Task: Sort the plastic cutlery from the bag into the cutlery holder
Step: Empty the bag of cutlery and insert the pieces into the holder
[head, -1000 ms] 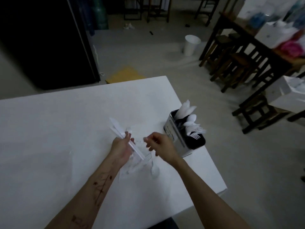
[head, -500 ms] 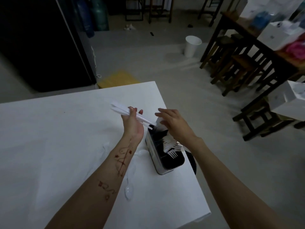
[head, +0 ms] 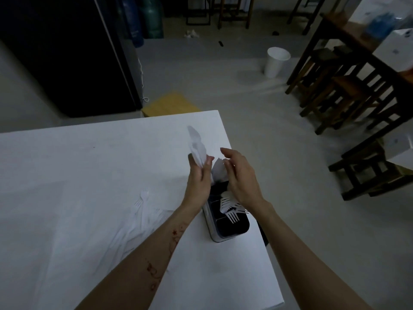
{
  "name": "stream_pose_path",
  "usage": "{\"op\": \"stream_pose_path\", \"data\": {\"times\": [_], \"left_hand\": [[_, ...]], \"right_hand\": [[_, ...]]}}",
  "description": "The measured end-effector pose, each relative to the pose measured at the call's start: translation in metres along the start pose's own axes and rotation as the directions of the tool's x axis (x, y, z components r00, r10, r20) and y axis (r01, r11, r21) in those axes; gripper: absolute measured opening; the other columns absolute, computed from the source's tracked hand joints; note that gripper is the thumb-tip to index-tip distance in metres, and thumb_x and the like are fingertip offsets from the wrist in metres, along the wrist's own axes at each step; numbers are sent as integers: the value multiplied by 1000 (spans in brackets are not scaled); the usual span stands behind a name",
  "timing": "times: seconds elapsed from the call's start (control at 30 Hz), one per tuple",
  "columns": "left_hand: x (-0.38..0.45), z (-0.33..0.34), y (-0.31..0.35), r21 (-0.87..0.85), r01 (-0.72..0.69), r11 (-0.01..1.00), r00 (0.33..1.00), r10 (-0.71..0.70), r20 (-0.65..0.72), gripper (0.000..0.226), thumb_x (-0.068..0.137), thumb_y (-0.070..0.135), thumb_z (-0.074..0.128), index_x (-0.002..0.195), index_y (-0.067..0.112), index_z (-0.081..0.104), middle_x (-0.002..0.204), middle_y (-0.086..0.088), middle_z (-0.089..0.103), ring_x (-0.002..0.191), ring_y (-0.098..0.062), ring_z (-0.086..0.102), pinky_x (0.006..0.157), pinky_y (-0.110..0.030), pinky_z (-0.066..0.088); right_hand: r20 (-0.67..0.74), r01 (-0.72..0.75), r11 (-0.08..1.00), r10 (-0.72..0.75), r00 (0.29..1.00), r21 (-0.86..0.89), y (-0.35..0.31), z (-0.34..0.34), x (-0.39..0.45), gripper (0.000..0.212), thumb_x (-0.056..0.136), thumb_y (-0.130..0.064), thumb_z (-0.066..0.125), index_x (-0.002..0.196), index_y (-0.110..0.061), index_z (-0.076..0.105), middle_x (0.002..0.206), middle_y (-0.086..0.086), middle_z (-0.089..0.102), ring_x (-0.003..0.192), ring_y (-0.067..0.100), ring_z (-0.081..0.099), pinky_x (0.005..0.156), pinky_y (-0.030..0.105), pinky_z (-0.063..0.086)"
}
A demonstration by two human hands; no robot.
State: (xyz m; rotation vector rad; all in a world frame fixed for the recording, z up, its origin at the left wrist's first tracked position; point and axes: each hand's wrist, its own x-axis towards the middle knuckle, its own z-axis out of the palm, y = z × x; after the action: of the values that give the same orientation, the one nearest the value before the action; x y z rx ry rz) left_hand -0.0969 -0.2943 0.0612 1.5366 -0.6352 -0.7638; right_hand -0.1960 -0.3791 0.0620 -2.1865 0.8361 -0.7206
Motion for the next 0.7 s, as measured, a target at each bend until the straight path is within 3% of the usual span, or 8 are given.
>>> {"op": "stream_pose_path", "data": {"times": [0.1, 0.2, 0.3, 0.37, 0.43, 0.5, 0.6, 0.7], "left_hand": [[-2, 0, -27, 243, 2, 970, 993, -30, 114, 57, 99, 49, 27, 149, 26, 13, 158, 10, 13, 146, -11, 10, 119, -39, 22], [-5, -2, -46, 526, -124, 841, 975, 4, 223, 54, 102, 43, 16, 151, 33, -5, 155, 18, -12, 139, -2, -25, 118, -45, -15], [-6, -2, -51, 615, -189, 766, 959, 9, 285, 54, 100, 46, 18, 140, 49, -18, 159, 8, -14, 145, -12, -18, 118, -41, -12], [-7, -4, -55, 681, -199, 705, 954, -20, 300, 64, 99, 48, 20, 149, 28, -13, 160, -1, -10, 148, -18, -10, 121, -44, -2], [-11, -7, -56, 587, -175, 790, 945, -32, 326, 78, 92, 58, 20, 152, 17, -10, 161, -2, -9, 148, -16, -6, 121, -42, 8], [-19, -12, -57, 424, -141, 894, 950, 1, 314, 81, 90, 66, 24, 150, 29, -15, 160, 7, -12, 148, -9, -6, 121, -39, 12], [-32, -25, -57, 409, -130, 903, 951, -4, 310, 63, 99, 50, 28, 142, 47, -18, 157, 19, -17, 146, -1, -10, 121, -35, 8], [-46, -49, -62, 490, -122, 863, 962, -19, 273, 59, 103, 36, 26, 146, 40, -14, 155, 22, -20, 143, 3, -15, 119, -28, 1]], "right_hand": [[-26, -81, 992, 84, 996, 101, -8, -3, -2, 38, 105, -34, 36, 137, -21, 51, 135, -12, 55, 123, 5, 52, 104, 28, 44], [-25, -16, 989, 20, 999, 145, -22, -6, -3, 49, 101, -46, 39, 146, -25, 42, 144, -21, 41, 132, -5, 39, 107, 12, 31], [36, 199, 979, -200, 979, 41, -35, 1, 2, 51, 103, -36, 40, 151, -20, 33, 158, -8, 29, 146, 8, 26, 121, 31, 20], [133, 296, 940, -275, 952, -169, -29, 12, 4, 50, 105, -35, 29, 152, -18, 33, 160, 0, 28, 150, 13, 20, 123, 39, 14], [200, 314, 884, -257, 946, -346, -18, 23, 1, 50, 106, -34, 23, 150, -13, 38, 159, 3, 31, 150, 16, 18, 123, 42, 12], [226, 277, 849, -192, 955, -450, -12, 29, -2, 52, 106, -34, 20, 147, -12, 42, 158, 4, 34, 151, 16, 15, 124, 41, 3], [268, 246, 773, -102, 958, -585, -18, 29, -3, 68, 103, -49, 2, 151, -13, 34, 162, 2, 24, 152, 18, 2, 121, 45, -13], [263, 212, 718, -42, 964, -662, -34, 30, -5, 85, 93, -61, -16, 155, -16, 20, 165, 6, 8, 152, 27, -8, 117, 58, -14]]}}
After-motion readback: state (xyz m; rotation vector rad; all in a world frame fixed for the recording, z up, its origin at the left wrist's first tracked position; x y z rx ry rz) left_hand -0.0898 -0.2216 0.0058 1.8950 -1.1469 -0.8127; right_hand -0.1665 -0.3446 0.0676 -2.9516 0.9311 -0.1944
